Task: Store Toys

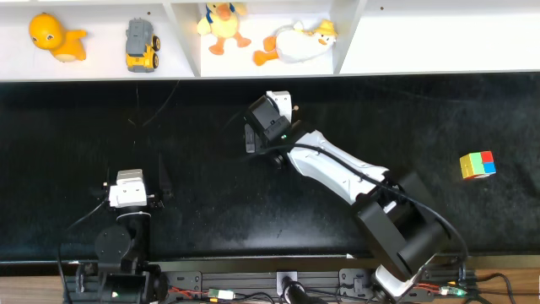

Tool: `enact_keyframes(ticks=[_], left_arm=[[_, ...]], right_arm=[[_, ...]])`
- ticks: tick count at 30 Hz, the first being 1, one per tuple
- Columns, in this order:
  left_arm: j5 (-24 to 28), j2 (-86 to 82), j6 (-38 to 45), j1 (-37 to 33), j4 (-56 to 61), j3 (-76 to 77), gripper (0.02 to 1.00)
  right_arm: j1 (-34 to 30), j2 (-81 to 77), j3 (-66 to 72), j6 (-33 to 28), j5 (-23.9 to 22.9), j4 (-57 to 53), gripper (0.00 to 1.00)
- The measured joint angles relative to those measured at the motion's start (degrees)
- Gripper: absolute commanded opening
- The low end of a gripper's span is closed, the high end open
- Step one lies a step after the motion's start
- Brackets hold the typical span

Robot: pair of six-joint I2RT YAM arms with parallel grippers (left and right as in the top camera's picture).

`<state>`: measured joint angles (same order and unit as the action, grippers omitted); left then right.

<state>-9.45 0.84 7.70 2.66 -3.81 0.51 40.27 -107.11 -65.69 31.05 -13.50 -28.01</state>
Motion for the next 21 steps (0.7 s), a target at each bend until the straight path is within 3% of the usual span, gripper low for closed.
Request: enact_keyframes(ticks=[3,5,9,12,13,21], left_arm=[[0.0,0.0,0.0,0.0,0.0,0.0,0.998],[0.0,0.0,0.0,0.0,0.0,0.0,0.998],[0.0,0.0,0.0,0.0,0.0,0.0,0.998],[0.0,0.0,0.0,0.0,0.0,0.0,0.998],[0.0,0.0,0.0,0.0,0.0,0.0,0.998],[0.0,0.0,0.0,0.0,0.0,0.0,0.998]], right_arm=[[0.0,-0.9,-0.9,-0.2,-0.7,0.4,0.932],[0.0,-1.3,-1.1,-0.4,-1.1,0.3,0.827],[0.0,-1.6,-1.2,-0.9,-1.9,0.4,0.430],[0.0,-1.9,-1.4,-0.9,-1.9,0.5,0.080],[0.0,-1.9,-1.5,-0.9,-1.7,0.6,0.042],[0.0,-1.9,-1.6,0.0,-0.5,0.8,0.045]])
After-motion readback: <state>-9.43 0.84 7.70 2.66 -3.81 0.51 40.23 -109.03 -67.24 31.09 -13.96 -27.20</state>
